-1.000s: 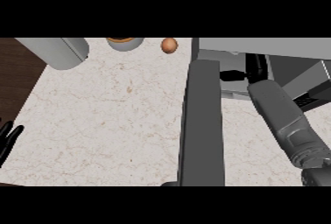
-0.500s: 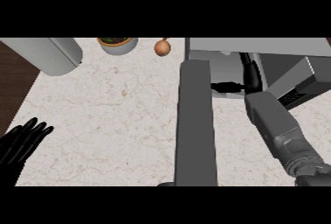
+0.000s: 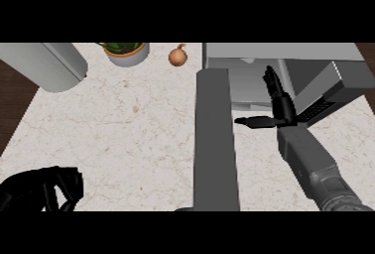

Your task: Pick up the milk, place it into the microwave and close the microwave

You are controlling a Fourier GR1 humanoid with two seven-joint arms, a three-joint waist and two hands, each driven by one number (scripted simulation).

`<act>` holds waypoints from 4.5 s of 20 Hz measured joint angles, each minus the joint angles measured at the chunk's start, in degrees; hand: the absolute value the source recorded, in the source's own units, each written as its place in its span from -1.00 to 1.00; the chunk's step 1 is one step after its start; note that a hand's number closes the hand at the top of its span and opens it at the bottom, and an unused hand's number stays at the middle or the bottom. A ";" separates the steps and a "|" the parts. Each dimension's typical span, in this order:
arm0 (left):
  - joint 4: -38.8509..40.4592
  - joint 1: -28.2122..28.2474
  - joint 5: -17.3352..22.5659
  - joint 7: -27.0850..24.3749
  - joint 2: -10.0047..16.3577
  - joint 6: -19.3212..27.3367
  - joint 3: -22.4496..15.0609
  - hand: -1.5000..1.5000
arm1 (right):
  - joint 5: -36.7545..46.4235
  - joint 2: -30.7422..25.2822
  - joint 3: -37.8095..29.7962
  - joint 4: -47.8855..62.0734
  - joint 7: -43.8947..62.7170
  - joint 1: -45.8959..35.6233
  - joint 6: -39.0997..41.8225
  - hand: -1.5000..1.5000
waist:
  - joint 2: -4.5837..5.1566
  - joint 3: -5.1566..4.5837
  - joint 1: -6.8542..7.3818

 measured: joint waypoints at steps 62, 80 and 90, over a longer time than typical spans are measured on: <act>65.54 -46.98 10.80 -32.80 0.00 62.13 -62.14 1.00 | -22.75 -10.41 15.50 -89.23 20.74 59.26 30.46 -1.00 | 0.99 -0.60 -12.60; 69.62 -57.76 26.74 -31.43 -0.43 77.35 -58.35 -1.00 | -19.89 -20.80 6.96 -95.71 23.62 50.68 28.23 1.00 | 2.50 -0.58 -17.81; 68.17 -58.43 33.27 -34.48 -0.43 79.79 -59.08 -1.00 | -15.24 -24.57 4.05 -95.90 23.70 45.71 25.13 1.00 | 3.65 -0.46 -18.02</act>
